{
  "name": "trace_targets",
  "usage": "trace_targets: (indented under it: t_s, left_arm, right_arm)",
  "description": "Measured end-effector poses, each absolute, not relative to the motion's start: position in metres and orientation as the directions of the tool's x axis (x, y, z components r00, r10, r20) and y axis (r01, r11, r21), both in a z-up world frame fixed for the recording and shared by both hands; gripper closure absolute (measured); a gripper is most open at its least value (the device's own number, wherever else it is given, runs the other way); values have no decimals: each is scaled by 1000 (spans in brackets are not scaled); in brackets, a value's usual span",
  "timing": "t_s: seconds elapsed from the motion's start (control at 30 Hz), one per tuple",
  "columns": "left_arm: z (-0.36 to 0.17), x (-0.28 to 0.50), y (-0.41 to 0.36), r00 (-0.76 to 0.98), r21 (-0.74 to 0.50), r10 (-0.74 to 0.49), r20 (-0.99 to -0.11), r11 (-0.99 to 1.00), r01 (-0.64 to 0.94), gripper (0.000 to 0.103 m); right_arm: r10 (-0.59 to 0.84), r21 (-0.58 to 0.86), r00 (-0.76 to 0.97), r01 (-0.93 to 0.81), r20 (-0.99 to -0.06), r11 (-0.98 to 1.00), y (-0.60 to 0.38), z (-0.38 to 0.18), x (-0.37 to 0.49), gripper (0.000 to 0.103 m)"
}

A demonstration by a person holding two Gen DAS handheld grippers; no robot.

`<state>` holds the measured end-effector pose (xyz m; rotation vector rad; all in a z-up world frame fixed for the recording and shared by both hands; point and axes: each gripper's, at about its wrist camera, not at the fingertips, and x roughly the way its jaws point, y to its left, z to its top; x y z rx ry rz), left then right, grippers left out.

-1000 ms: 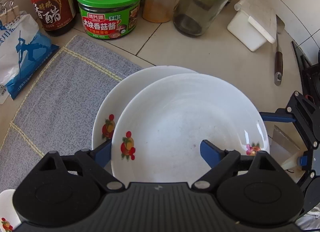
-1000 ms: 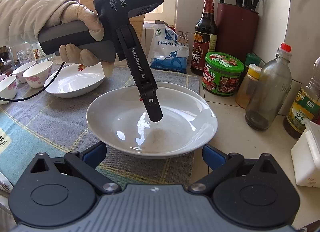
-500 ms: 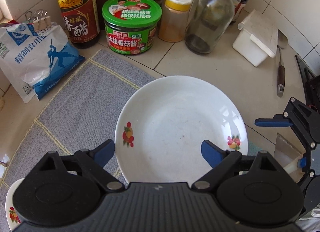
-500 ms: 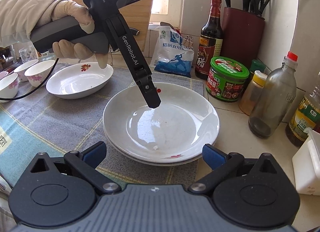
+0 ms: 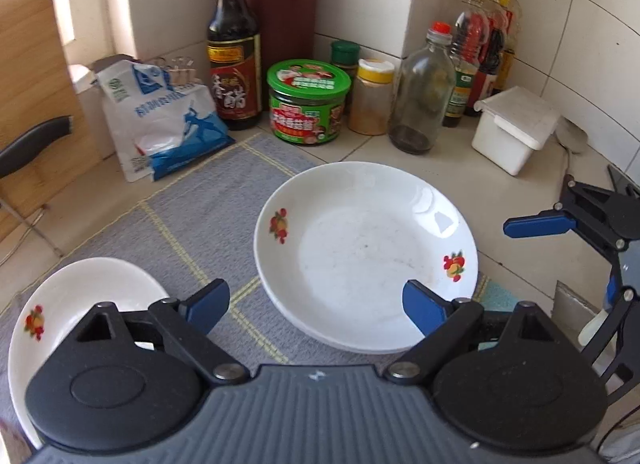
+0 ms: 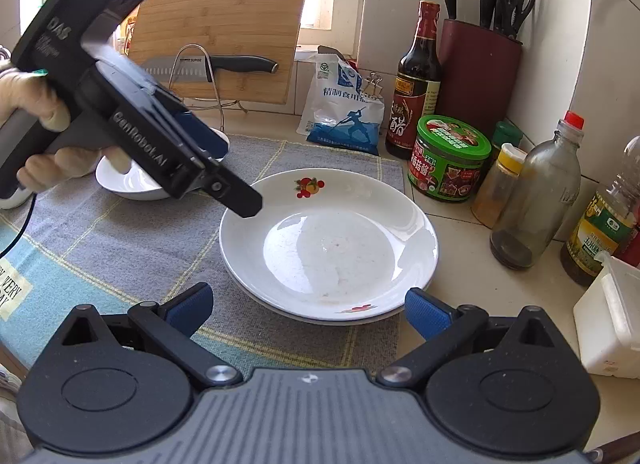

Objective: Organize plates and bowls
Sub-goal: 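Withdraw the left gripper from the stacked plates, then move the right gripper to a fruit-print white plate and grasp its rim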

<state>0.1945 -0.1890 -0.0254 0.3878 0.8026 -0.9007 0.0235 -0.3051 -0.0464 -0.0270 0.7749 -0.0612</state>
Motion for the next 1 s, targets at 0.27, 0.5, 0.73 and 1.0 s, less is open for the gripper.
trace_targets:
  t_s: [0.27,0.5,0.73,1.0]
  left_arm:
    - [-42,163,-131,547,41,-441,-712,751,659,9]
    - [-64,162,-86,616,59,-308,-725,864,500,9]
    - [-82,170,-63,636,48,-252,-729,908,415,9]
    - [-93,193,-60,645,17,-235,-727,933,360,8]
  right_arm:
    - [-34,-51,709,-3,-704,999,-289,-44,37,0]
    - [39,-37,706,-92,-707,995,-266,-43,63,0]
    - [113,-22,687,-184,-718,983,-246,-41,84,0]
    - [167,-19,668,-262,-725,965,-246,-37,104,0]
